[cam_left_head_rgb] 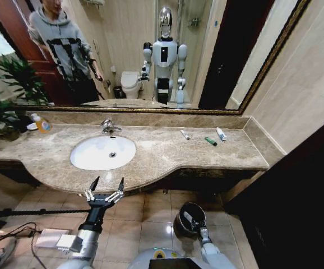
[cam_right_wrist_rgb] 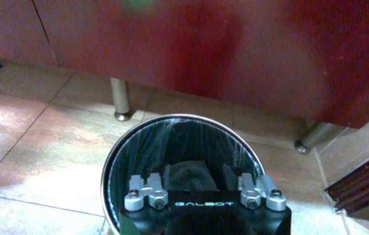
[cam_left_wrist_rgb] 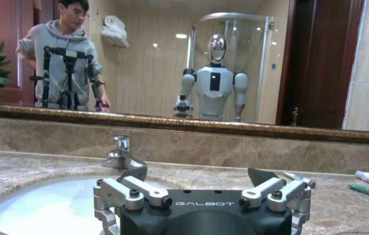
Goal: Pick up the trash from the sink and place it in the trash bin.
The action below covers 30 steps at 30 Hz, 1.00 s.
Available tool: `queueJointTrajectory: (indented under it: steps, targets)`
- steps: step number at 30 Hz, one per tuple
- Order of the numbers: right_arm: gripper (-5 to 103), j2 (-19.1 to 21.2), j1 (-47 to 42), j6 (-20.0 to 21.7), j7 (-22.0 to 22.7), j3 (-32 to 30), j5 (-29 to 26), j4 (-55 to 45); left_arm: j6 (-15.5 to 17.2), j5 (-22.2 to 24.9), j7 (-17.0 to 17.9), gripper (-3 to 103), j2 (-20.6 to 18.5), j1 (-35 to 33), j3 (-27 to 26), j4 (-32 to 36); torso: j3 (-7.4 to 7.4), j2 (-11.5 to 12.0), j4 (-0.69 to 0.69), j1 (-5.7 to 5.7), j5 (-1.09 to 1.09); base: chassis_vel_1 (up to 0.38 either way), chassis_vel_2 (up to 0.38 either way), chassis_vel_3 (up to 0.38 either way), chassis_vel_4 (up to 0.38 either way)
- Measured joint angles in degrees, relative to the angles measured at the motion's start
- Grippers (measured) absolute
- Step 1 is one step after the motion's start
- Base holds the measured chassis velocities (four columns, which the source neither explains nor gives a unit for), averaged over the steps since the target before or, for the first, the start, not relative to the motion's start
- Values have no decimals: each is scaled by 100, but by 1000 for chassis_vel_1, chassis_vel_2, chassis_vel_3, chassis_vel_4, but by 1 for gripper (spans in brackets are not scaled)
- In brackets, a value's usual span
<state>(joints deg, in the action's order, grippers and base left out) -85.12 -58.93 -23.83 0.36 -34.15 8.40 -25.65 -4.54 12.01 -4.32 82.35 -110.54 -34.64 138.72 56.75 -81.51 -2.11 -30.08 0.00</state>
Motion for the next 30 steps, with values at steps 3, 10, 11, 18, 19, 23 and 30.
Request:
queueJointTrajectory:
  steps: [3,10,11,18,19,23,30]
  targets:
    - [68,-7,-148,2,-1,-3,-5,-210,0,0,0,100,0,0,0,0,0,0,0,0,0,0,0,0,0]
    - [90,-52,-770,148,-93,-8,-238,-1233,0,0,1,100,0,0,0,0,0,0,0,0,1,0,0,0,0]
    - [95,-59,-955,181,-97,-6,-292,-1551,0,0,0,100,0,0,0,0,0,0,0,0,1,0,0,0,0]
    - [100,-78,-2324,580,-197,-17,-544,-4008,0,0,0,100,0,0,0,0,-1,0,1,0,0,0,0,0,0]
    - [100,-69,-2483,581,-198,-29,-550,-4320,0,0,0,100,0,0,0,0,-1,-1,1,0,-1,0,0,0,0]
    - [100,-61,-3021,512,-112,-85,-607,-5251,0,0,2,100,0,0,0,0,-1,-1,0,0,1,0,0,0,0]
    - [100,-49,-3868,327,134,-161,-640,-6306,0,0,1,100,0,0,0,0,-1,-1,1,1,0,0,0,0,0]
